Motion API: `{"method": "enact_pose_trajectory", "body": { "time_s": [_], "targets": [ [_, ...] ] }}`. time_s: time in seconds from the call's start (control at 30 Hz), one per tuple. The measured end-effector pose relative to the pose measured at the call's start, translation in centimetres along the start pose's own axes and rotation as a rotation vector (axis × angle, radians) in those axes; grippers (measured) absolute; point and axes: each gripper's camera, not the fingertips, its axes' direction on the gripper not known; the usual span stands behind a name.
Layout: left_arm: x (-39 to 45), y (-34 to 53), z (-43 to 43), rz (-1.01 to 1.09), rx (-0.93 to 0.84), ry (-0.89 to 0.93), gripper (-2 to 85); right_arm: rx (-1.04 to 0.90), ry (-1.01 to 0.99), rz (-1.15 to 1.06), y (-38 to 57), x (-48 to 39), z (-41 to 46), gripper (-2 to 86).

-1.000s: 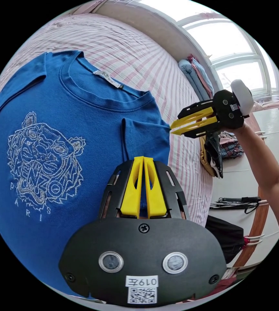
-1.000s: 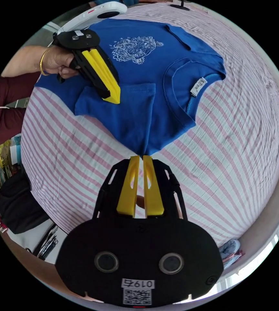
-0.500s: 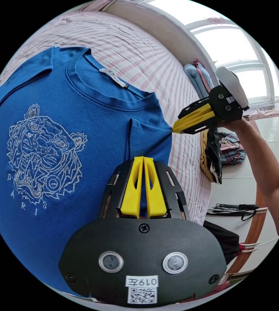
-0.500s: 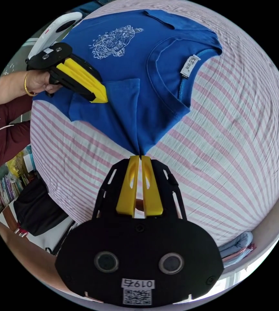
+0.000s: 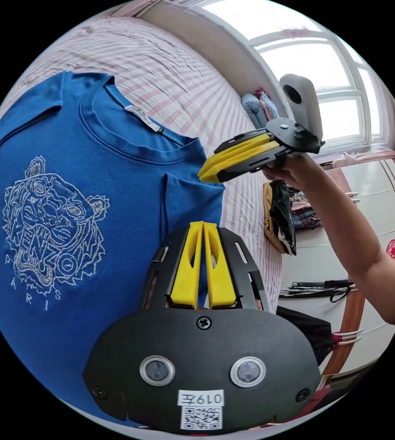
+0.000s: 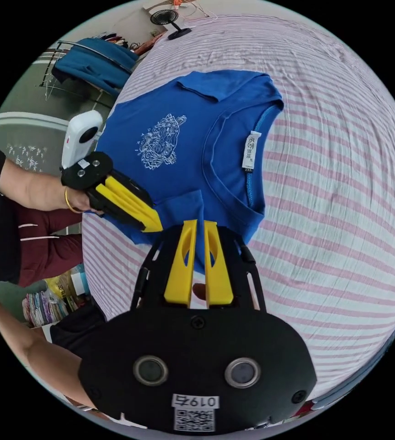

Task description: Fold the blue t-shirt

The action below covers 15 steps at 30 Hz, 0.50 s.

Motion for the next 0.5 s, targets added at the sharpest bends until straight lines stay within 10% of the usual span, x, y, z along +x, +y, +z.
{"method": "enact_pose_trajectory", "body": {
  "time_s": [0.5],
  "targets": [
    [-3.1, 5.2, -1.3, -0.019, -0.068, -0.011, 1.0, 0.013, 0.092, -0.008, 5.0, -1.6, 7.4, -0.6]
  ]
}}
